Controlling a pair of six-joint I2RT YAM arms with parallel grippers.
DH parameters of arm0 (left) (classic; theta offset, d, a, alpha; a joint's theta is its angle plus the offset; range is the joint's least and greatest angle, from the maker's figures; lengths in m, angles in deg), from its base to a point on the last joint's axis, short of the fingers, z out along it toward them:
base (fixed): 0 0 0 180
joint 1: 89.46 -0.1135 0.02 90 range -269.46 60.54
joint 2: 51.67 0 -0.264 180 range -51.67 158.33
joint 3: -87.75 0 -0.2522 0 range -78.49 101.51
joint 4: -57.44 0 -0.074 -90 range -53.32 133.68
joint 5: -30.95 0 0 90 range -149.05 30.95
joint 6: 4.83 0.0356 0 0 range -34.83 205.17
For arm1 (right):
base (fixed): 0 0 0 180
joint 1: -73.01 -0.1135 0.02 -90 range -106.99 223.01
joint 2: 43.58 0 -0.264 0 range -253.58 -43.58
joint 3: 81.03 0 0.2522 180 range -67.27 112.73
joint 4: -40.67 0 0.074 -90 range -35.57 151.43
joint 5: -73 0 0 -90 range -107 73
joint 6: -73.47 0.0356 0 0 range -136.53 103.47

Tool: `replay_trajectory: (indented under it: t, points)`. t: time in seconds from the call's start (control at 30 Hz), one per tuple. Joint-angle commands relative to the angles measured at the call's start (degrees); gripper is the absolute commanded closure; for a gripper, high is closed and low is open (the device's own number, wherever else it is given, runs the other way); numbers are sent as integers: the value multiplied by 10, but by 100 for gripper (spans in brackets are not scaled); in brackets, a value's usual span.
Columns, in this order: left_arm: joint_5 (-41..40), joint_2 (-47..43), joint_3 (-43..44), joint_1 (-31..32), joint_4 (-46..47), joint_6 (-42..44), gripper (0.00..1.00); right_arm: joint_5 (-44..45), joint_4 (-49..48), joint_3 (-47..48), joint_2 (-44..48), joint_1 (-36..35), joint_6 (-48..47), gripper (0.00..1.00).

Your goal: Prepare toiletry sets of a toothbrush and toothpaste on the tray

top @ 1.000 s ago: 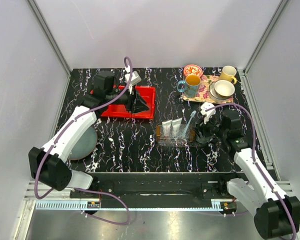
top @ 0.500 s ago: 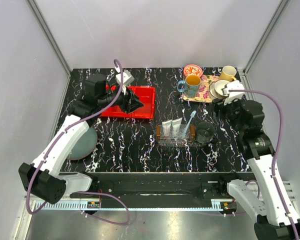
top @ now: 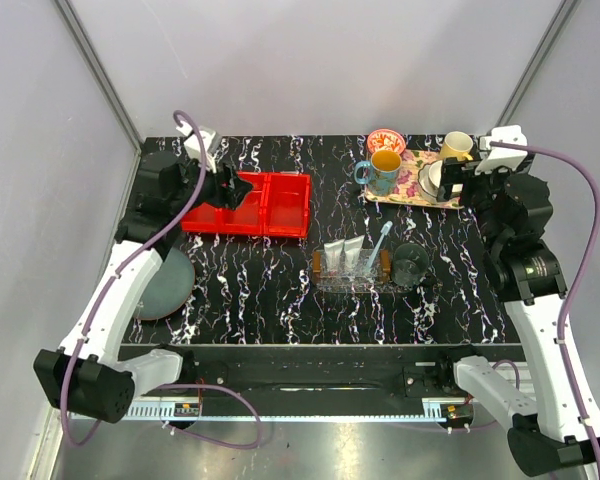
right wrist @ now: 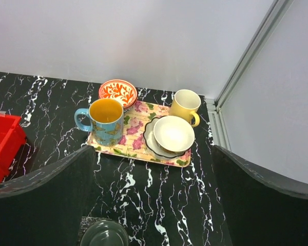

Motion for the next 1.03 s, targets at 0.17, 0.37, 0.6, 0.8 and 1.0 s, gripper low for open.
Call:
replay_trajectory:
  t: [0.17,0.37,0.6,0.8,1.0]
  points:
    - [-66,-41,-18,-85,54,-56,1,-20,19,16,14,2,21,0]
    - [-76,-45,-20,-119,40,-52,1,-13,15,1,12,2,39,0]
    - [-83,-63,-50,-125,65,-42,1,38,-20,-18,-1,2,32,0]
    - [-81,-73,-63,-125,80,-34,1,45,-25,-15,-13,2,27,0]
    - [-66,-74,-65,-125,87,-36,1,43,-22,-13,-22,3,25,0]
